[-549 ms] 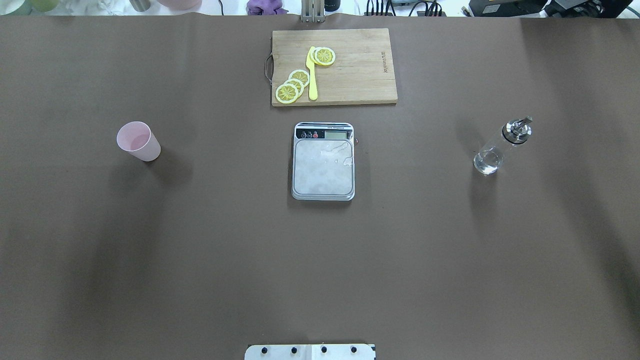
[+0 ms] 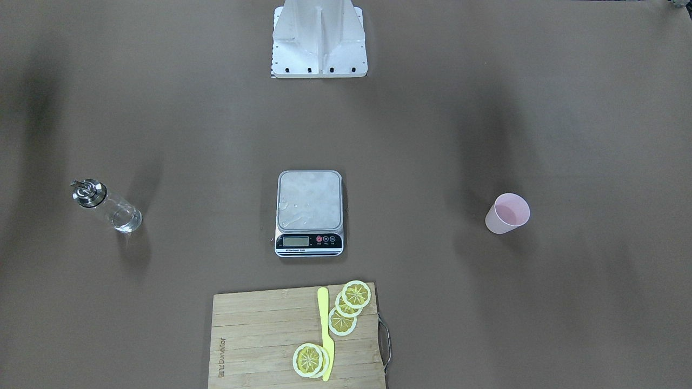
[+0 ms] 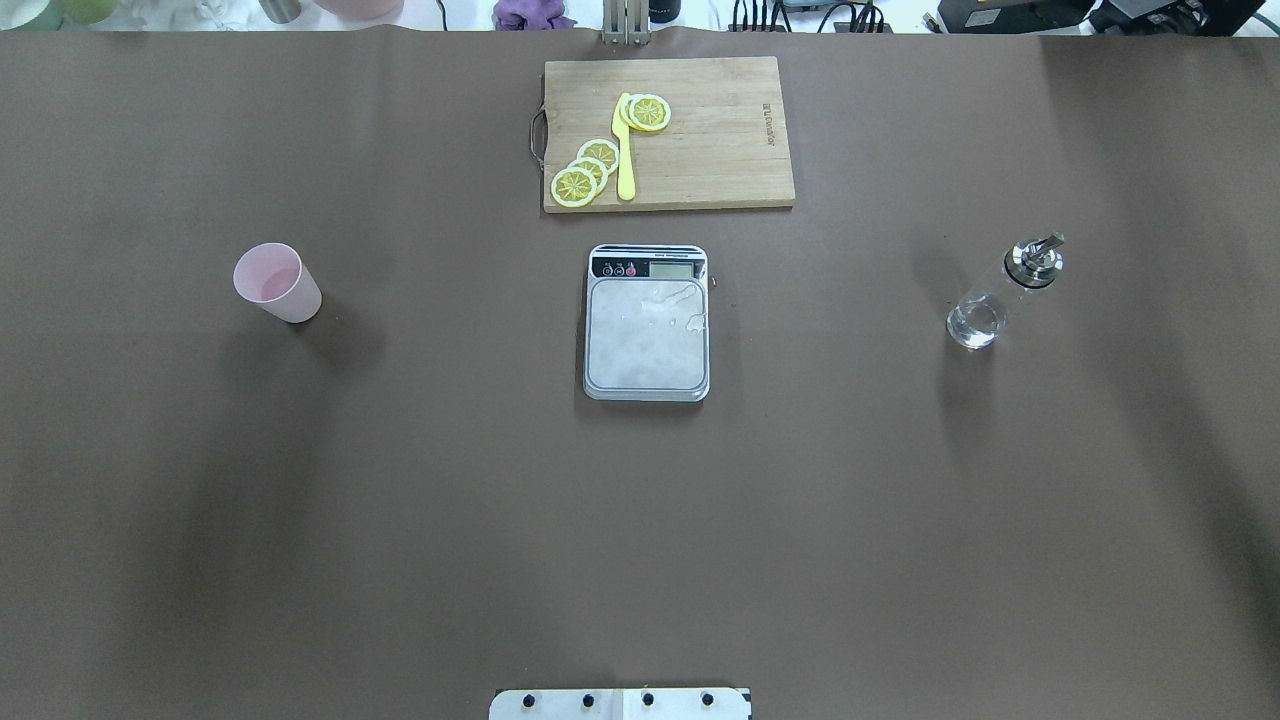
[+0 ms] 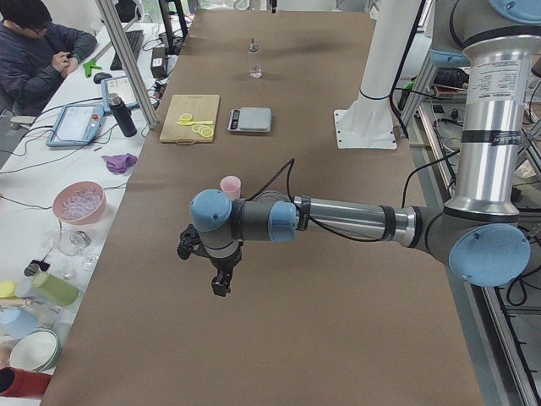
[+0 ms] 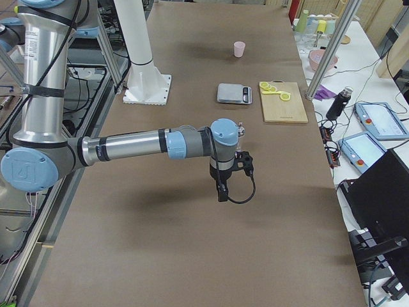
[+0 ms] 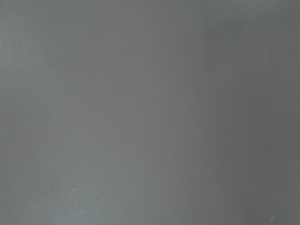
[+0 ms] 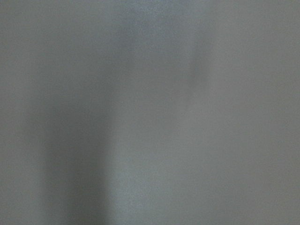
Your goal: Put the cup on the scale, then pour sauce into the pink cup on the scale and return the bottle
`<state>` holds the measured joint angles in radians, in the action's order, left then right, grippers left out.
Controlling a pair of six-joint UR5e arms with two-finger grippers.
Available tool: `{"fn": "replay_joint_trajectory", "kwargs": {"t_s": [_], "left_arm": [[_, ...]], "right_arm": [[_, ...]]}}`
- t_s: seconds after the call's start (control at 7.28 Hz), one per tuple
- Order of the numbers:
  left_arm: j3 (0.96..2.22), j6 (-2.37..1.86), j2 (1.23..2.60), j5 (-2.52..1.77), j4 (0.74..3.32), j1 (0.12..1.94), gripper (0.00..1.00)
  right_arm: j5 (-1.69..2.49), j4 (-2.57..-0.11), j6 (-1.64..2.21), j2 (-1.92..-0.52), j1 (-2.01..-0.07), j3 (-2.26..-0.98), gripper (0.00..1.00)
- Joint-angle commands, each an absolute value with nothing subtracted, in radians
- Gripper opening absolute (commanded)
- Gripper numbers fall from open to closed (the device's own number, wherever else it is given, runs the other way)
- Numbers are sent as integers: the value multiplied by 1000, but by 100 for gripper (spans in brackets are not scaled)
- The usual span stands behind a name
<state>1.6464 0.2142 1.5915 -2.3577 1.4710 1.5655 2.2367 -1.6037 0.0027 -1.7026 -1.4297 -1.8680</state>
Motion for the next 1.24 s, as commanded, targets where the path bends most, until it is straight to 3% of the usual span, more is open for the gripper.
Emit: {"fn": "replay_joint_trajectory", "kwargs": {"t_s": [0.0, 0.69, 0.82, 1.1], "left_arm": [[1647, 213, 1600, -2358, 1471, 1565, 98], [1643, 212, 1595, -2359, 1558, 1565, 98], [1520, 218, 1626, -2368, 1628, 1559, 98], [1508, 218, 1623, -2367, 1793, 1557, 98]], "right_arm": [[2232, -1603, 2, -1681, -1430, -1868, 100], [2230, -1605, 6, -1594, -1430, -1836, 100], [2230, -1605, 6, -1595, -1430, -1830, 100], [2237, -1605, 6, -1597, -1433, -1829, 100]]}}
